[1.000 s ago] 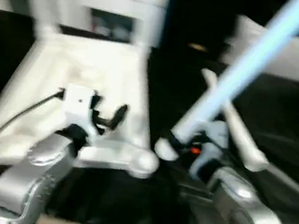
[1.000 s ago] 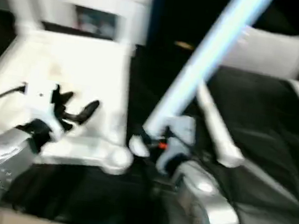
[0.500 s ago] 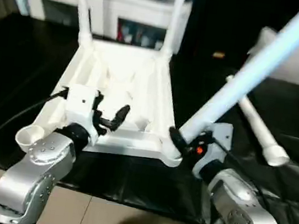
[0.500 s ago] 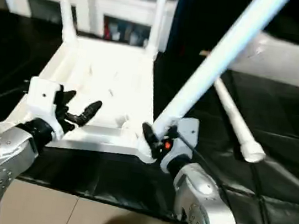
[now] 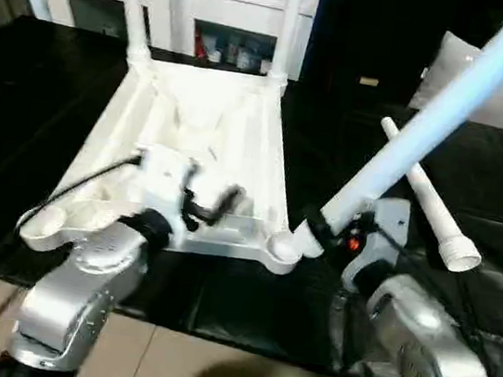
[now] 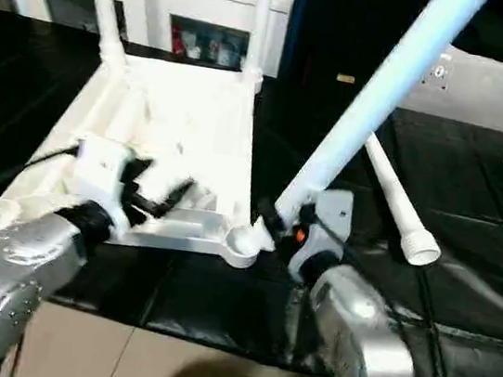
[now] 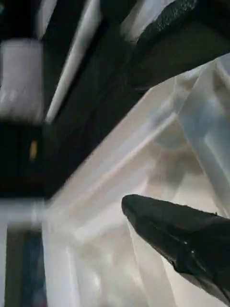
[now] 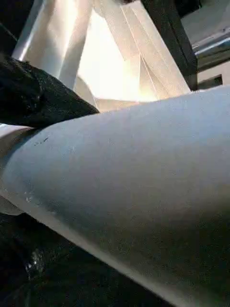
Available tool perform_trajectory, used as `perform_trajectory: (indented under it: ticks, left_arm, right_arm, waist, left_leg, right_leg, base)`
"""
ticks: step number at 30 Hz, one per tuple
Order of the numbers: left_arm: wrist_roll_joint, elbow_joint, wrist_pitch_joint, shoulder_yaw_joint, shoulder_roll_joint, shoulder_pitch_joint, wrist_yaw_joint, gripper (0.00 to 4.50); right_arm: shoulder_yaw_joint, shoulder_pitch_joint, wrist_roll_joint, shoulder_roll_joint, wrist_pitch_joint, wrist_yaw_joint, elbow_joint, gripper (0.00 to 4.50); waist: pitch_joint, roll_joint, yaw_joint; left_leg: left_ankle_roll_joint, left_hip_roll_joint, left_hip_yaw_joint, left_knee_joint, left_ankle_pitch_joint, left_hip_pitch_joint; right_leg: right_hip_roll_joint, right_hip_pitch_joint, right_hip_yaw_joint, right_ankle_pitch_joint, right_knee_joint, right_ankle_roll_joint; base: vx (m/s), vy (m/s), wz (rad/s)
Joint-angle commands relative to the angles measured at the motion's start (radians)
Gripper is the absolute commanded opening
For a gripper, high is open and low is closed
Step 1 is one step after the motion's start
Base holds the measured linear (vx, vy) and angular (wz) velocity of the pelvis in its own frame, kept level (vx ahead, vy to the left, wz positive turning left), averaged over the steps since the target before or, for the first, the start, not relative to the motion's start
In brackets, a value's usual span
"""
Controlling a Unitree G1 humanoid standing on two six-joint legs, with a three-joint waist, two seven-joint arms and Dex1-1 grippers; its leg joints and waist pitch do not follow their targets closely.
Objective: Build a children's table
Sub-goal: Move to table, then insert table leg to table base
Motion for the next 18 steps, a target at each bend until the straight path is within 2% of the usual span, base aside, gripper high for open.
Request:
perform_trajectory:
  ticks: [1, 2, 4, 5, 6, 7, 8, 9, 10, 11, 12, 14, 15, 16, 17, 18]
  left_arm:
    - [0.009, 0.016, -0.014, -0.048, 0.029, -0.024, -0.087, 4.01]
    - [0.009, 0.031, -0.010, -0.065, 0.046, -0.037, -0.122, 4.01]
    - [0.008, 0.049, -0.011, -0.079, 0.059, -0.052, -0.159, 4.01]
    - [0.010, 0.103, -0.027, -0.115, 0.101, -0.098, -0.274, 4.01]
    - [0.010, 0.103, -0.027, -0.115, 0.101, -0.098, -0.274, 4.01]
    - [0.018, 0.138, -0.045, -0.147, 0.135, -0.128, -0.346, 4.01]
    - [0.028, 0.170, -0.066, -0.181, 0.167, -0.156, -0.407, 4.01]
    - [0.028, 0.170, -0.066, -0.181, 0.167, -0.156, -0.407, 4.01]
    - [0.037, 0.189, -0.083, -0.199, 0.183, -0.171, -0.441, 3.82]
    - [0.067, 0.258, -0.140, -0.236, 0.202, -0.207, -0.511, 3.71]
    - [0.075, 0.275, -0.155, -0.244, 0.205, -0.216, -0.526, 3.64]
    - [0.091, 0.359, -0.202, -0.271, 0.212, -0.262, -0.608, 3.60]
    - [0.094, 0.376, -0.211, -0.274, 0.212, -0.272, -0.621, 3.34]
    - [0.098, 0.405, -0.225, -0.280, 0.211, -0.289, -0.643, 3.34]
    - [0.094, 0.484, -0.202, -0.290, 0.201, -0.336, -0.677, 3.23]
    - [0.094, 0.484, -0.202, -0.290, 0.201, -0.336, -0.677, 3.18]
  right_arm:
    - [-0.029, -0.015, 0.020, -0.016, 0.004, 0.020, 0.001, 1.91]
    - [-0.038, -0.016, 0.033, -0.025, 0.007, 0.035, 0.001, 1.91]
    - [-0.043, -0.016, 0.043, -0.036, 0.010, 0.052, -0.001, 1.91]
    - [-0.052, -0.014, 0.030, -0.053, -0.028, 0.065, 0.004, 1.91]
    - [-0.052, -0.014, 0.030, -0.053, -0.028, 0.065, 0.004, 1.91]
    - [-0.062, -0.014, 0.024, -0.061, -0.017, 0.056, 0.003, 1.91]
    - [-0.070, -0.017, 0.044, -0.073, 0.033, 0.062, 0.000, 1.91]
    - [-0.070, -0.017, 0.044, -0.073, 0.033, 0.062, 0.000, 1.91]
    - [-0.068, -0.017, 0.048, -0.082, 0.044, 0.071, -0.003, 1.91]
    - [-0.064, -0.014, 0.059, -0.093, 0.051, 0.091, -0.011, 1.91]
    - [-0.063, -0.013, 0.061, -0.097, 0.051, 0.096, -0.013, 1.91]
    - [-0.047, -0.006, 0.064, -0.120, 0.053, 0.125, -0.025, 1.91]
    - [-0.043, -0.004, 0.062, -0.125, 0.047, 0.131, -0.026, 1.91]
    - [-0.037, -0.001, 0.056, -0.131, 0.036, 0.142, -0.026, 1.91]
    - [-0.024, 0.008, 0.033, -0.143, 0.005, 0.153, -0.023, 1.91]
    - [-0.024, 0.008, 0.033, -0.143, 0.005, 0.153, -0.023, 1.91]
  waist:
    - [-0.064, -0.005, 0.003]
    - [-0.065, -0.003, 0.008]
    - [-0.065, -0.004, 0.014]
    - [-0.062, -0.005, 0.016]
    - [-0.061, 0.005, 0.019]
    - [-0.060, -0.001, 0.018]
    - [-0.059, 0.000, 0.020]
    - [-0.057, 0.000, 0.020]
    - [-0.057, 0.000, 0.017]
    - [-0.056, 0.006, 0.016]
    - [-0.055, 0.004, 0.016]
    - [-0.057, 0.008, 0.015]
    - [-0.059, 0.012, 0.014]
    - [-0.061, 0.007, 0.015]
    - [-0.061, 0.011, 0.015]
    - [-0.063, 0.019, 0.017]
  left_leg:
    - [0.006, 0.072, -0.017, -0.094, -0.162, 0.006]
    - [0.014, 0.072, -0.014, -0.092, -0.119, 0.010]
    - [0.027, 0.070, -0.007, -0.089, -0.094, 0.012]
    - [0.031, 0.071, -0.004, -0.091, -0.098, 0.013]
    - [0.028, 0.071, -0.005, -0.093, -0.109, 0.014]
    - [0.019, 0.071, -0.002, -0.095, -0.139, 0.017]
    - [0.006, 0.071, -0.001, -0.097, -0.168, 0.021]
    - [0.000, 0.072, -0.003, -0.099, -0.181, 0.022]
    - [-0.009, 0.074, -0.002, -0.101, -0.193, 0.020]
    - [-0.021, 0.074, -0.002, -0.102, -0.227, 0.023]
    - [-0.021, 0.073, 0.000, -0.102, -0.240, 0.024]
    - [-0.036, 0.075, -0.001, -0.103, -0.260, 0.027]
    - [-0.043, 0.076, -0.001, -0.103, -0.257, 0.027]
    - [-0.040, 0.075, 0.001, -0.102, -0.246, 0.025]
    - [-0.038, 0.076, 0.002, -0.101, -0.236, 0.025]
    - [-0.040, 0.076, 0.001, -0.099, -0.230, 0.026]
  right_leg:
    - [-0.063, 0.041, 0.053, -0.091, -0.064, -0.176]
    - [-0.062, 0.043, 0.052, -0.037, -0.058, -0.192]
    - [-0.062, 0.046, 0.053, -0.016, -0.057, -0.207]
    - [-0.064, 0.045, 0.053, -0.032, -0.059, -0.214]
    - [-0.065, 0.045, 0.053, -0.056, -0.061, -0.213]
    - [-0.062, 0.041, 0.055, -0.100, -0.066, -0.208]
    - [-0.060, 0.041, 0.055, -0.145, -0.067, -0.202]
    - [-0.061, 0.041, 0.056, -0.162, -0.067, -0.200]
    - [-0.061, 0.042, 0.056, -0.173, -0.067, -0.201]
    - [-0.062, 0.038, 0.057, -0.209, -0.073, -0.196]
    - [-0.060, 0.036, 0.059, -0.230, -0.079, -0.186]
    - [-0.062, 0.035, 0.060, -0.237, -0.075, -0.183]
    - [-0.062, 0.035, 0.061, -0.216, -0.074, -0.189]
    - [-0.064, 0.037, 0.062, -0.193, -0.072, -0.197]
    - [-0.064, 0.038, 0.062, -0.169, -0.070, -0.209]
    - [-0.065, 0.039, 0.061, -0.157, -0.067, -0.216]
  base:
    - [0.000, 0.000, 0.00]
    - [0.000, 0.000, 0.00]
    - [0.000, 0.000, 0.00]
    - [0.000, 0.000, 0.00]
    - [0.000, 0.000, 0.00]
    - [0.000, 0.000, 0.00]
    - [0.000, 0.000, 0.00]
    - [0.000, 0.000, 0.00]
    - [0.000, 0.000, 0.00]
    - [0.000, 0.000, 0.00]
    - [0.000, 0.000, 0.00]
    - [0.000, 0.000, 0.00]
    - [0.000, 0.000, 0.00]
    - [0.000, 0.000, 0.00]
    - [0.000, 0.000, 0.00]
    - [0.000, 0.000, 0.00]
